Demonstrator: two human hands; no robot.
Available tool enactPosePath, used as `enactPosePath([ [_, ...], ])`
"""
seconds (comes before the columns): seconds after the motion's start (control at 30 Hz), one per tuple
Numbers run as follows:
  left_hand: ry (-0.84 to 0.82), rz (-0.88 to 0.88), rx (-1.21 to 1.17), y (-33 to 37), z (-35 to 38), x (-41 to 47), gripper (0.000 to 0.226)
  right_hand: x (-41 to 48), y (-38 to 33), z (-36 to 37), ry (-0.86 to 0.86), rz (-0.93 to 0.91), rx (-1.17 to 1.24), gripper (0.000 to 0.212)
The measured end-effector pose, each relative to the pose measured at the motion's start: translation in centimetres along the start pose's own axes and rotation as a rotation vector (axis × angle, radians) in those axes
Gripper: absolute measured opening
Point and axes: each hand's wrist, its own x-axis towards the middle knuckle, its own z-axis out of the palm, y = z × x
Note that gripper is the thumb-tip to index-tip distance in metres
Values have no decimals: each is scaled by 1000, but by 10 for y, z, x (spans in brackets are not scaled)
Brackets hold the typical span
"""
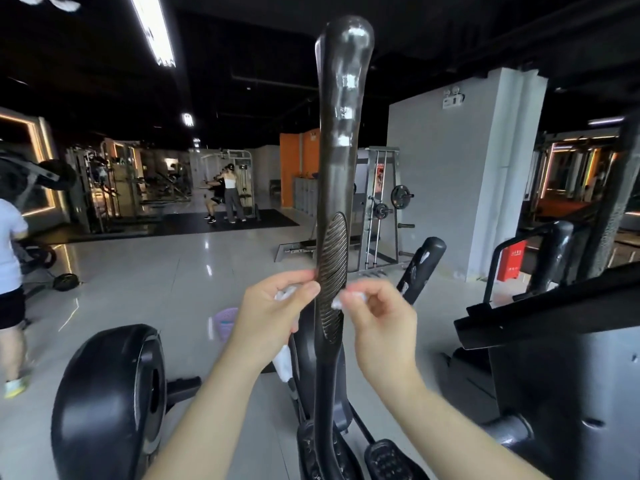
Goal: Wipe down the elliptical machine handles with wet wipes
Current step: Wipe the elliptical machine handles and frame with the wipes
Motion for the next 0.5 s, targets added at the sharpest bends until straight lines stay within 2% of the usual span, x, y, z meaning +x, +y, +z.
enactPosePath([
  [0.1, 11, 48, -23, 14, 2, 4, 15, 39, -37, 12, 15, -180, 23, 19],
  [0.23, 52, 97, -66, 35, 5, 16, 15, 76, -87, 25, 49, -326, 83, 15],
  [0.33, 59, 124, -97, 48, 6, 20, 15, 97, -119, 35, 84, -502, 38, 16],
  [0.43, 68, 150, -95, 56, 6, 21, 14, 93, -115, 36, 52, -637, -90, 16],
  [0.5, 62, 172, -75, 58, 3, 20, 14, 78, -90, 28, -33, -702, -212, 20],
])
